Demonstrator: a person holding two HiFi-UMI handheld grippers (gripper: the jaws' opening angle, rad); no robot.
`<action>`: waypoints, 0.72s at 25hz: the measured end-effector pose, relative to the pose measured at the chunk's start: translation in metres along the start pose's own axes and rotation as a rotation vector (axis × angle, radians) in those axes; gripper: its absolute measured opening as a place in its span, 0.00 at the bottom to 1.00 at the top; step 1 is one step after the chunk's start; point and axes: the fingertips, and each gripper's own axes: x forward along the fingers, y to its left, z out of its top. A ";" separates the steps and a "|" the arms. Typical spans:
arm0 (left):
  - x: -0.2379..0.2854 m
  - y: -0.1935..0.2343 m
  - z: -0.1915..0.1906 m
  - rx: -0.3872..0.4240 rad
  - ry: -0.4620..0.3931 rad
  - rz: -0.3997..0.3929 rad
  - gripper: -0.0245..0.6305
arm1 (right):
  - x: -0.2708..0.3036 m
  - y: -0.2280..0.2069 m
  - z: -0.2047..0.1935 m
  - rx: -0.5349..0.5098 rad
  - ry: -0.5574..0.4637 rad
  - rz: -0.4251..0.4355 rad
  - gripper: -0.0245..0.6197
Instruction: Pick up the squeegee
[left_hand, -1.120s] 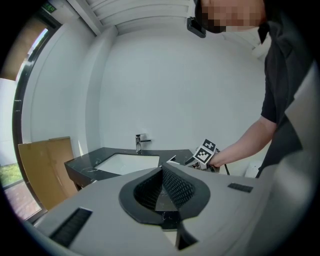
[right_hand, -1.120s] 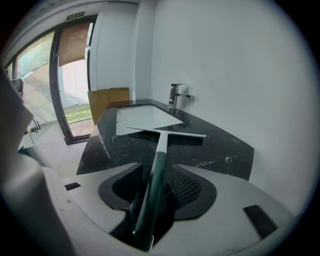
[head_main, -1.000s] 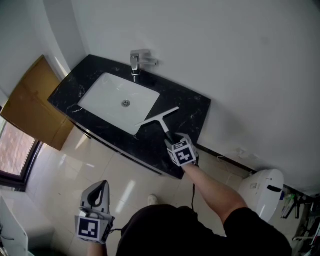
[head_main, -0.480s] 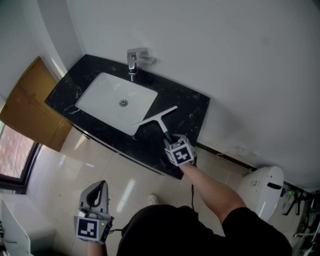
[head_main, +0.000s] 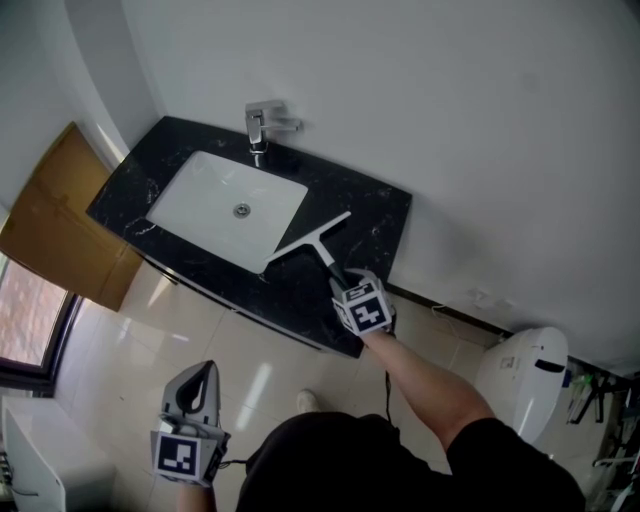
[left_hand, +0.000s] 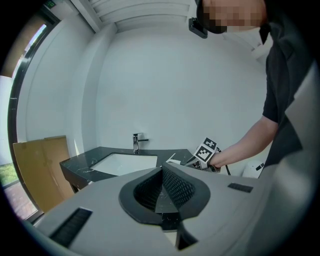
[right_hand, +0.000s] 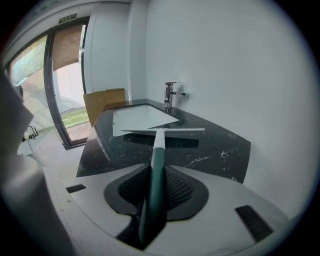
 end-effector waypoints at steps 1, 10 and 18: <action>0.001 -0.002 0.001 0.003 -0.001 -0.006 0.04 | -0.004 -0.002 -0.001 0.003 -0.004 -0.003 0.19; 0.020 -0.035 0.012 0.044 -0.024 -0.118 0.04 | -0.063 -0.021 -0.002 0.058 -0.091 -0.055 0.19; 0.050 -0.101 0.032 0.104 -0.068 -0.297 0.04 | -0.154 -0.055 -0.019 0.121 -0.200 -0.151 0.19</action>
